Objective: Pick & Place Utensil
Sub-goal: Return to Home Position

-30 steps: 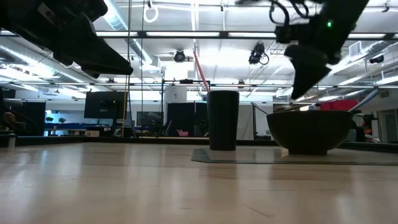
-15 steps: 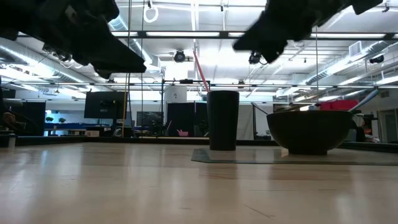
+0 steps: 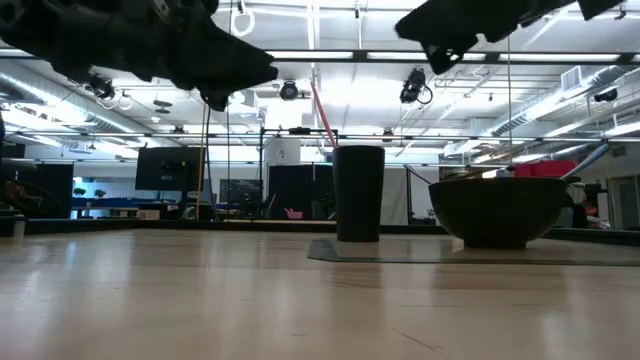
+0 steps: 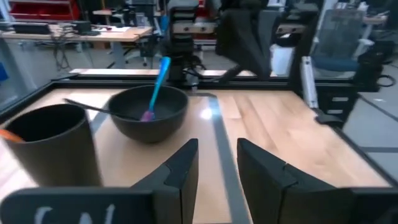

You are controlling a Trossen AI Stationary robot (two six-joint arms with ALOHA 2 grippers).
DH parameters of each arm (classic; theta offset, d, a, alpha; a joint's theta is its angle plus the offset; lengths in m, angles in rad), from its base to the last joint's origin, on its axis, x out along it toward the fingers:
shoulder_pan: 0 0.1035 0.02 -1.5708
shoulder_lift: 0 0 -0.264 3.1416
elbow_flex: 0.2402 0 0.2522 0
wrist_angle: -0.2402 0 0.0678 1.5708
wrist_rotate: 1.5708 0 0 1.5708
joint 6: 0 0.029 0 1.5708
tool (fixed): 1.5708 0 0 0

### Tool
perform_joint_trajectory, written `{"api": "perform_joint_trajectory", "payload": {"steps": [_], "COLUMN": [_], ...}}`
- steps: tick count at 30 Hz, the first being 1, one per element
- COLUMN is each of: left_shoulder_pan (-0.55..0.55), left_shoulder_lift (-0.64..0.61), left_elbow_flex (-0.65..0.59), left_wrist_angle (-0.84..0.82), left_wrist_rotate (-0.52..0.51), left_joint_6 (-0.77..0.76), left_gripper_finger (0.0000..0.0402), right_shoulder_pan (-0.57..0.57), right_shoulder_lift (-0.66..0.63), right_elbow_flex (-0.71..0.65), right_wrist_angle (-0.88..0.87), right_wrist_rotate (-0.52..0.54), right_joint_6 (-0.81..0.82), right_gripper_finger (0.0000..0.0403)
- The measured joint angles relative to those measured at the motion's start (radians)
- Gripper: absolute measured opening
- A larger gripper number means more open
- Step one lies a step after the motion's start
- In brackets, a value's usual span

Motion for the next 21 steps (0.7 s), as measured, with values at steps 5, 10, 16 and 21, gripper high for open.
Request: {"api": "perform_joint_trajectory", "payload": {"steps": [5, 10, 16, 21], "left_shoulder_pan": [0.037, 0.054, 0.059, 0.072], "left_shoulder_lift": [-0.045, -0.192, -0.39, -0.496], "left_elbow_flex": [0.0, 0.0, 0.0, 0.0], "left_wrist_angle": [-0.041, -0.211, -0.359, -0.5], "left_wrist_rotate": [0.018, -0.007, -0.024, -0.002], "left_joint_6": [0.026, 0.052, 0.099, 0.174], "left_gripper_finger": [0.0115, 0.0115, 0.0115, 0.0115], "right_shoulder_pan": [-0.007, -0.014, -0.015, -0.067], "right_shoulder_lift": [-0.153, -0.374, -0.674, -0.84], "right_elbow_flex": [-0.164, -0.306, -0.382, -0.396], "right_wrist_angle": [0.127, 0.171, 0.081, -0.028], "right_wrist_rotate": [-0.006, -0.006, -0.025, -0.131], "right_joint_6": [0.005, 0.005, 0.004, 0.004], "right_gripper_finger": [0.0004, 0.0004, 0.0004, 0.0004]}}
